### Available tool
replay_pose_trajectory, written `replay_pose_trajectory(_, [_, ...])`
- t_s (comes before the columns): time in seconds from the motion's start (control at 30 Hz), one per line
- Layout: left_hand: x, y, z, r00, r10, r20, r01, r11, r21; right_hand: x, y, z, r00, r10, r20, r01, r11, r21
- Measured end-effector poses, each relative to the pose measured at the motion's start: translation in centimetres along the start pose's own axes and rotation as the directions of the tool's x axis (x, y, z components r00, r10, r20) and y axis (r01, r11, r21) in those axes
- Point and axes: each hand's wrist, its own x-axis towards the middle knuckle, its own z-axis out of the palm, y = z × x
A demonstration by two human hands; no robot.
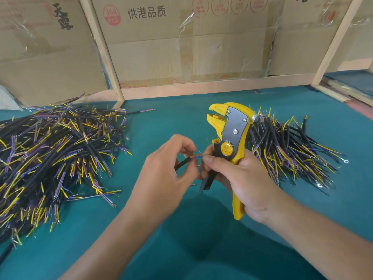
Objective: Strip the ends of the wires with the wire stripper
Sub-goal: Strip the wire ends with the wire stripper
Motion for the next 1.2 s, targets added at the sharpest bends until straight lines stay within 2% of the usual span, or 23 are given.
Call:
replay_pose_trajectory(0.13, [0.1,0.0,-0.1,0.999,0.035,-0.026,-0.033,0.997,0.072,0.0,0.0,0.2,1.0,0.012,0.011,-0.013,1.0,0.028])
replay_pose_trajectory(0.33, [-0.3,0.5,-0.2,0.999,0.031,0.013,-0.029,0.994,-0.107,0.0,-0.1,0.1,0.999,0.033,0.01,-0.033,0.998,0.052])
replay_pose_trajectory(0.57, [-0.1,0.7,-0.5,0.995,0.092,0.041,-0.083,0.978,-0.19,0.1,-0.3,-0.1,0.999,0.026,0.025,-0.027,0.998,0.064])
replay_pose_trajectory(0.67, [-0.1,0.3,-0.2,0.998,0.044,0.047,-0.034,0.98,-0.195,0.1,-0.2,-0.2,0.999,0.028,0.02,-0.029,0.998,0.052])
replay_pose_trajectory(0.93, [0.0,-0.2,0.0,0.996,0.039,0.08,-0.016,0.963,-0.268,0.1,-0.3,-0.2,1.0,0.015,0.019,-0.016,0.999,0.03])
replay_pose_trajectory(1.1, [0.3,-0.5,-0.2,0.997,0.06,0.053,-0.051,0.986,-0.156,0.1,-0.3,-0.2,1.0,0.011,0.009,-0.011,1.0,0.011])
replay_pose_trajectory(1.2, [0.1,-0.4,0.1,0.997,0.044,0.067,-0.026,0.971,-0.239,0.0,-0.3,-0.2,1.0,0.015,0.018,-0.015,1.0,0.017])
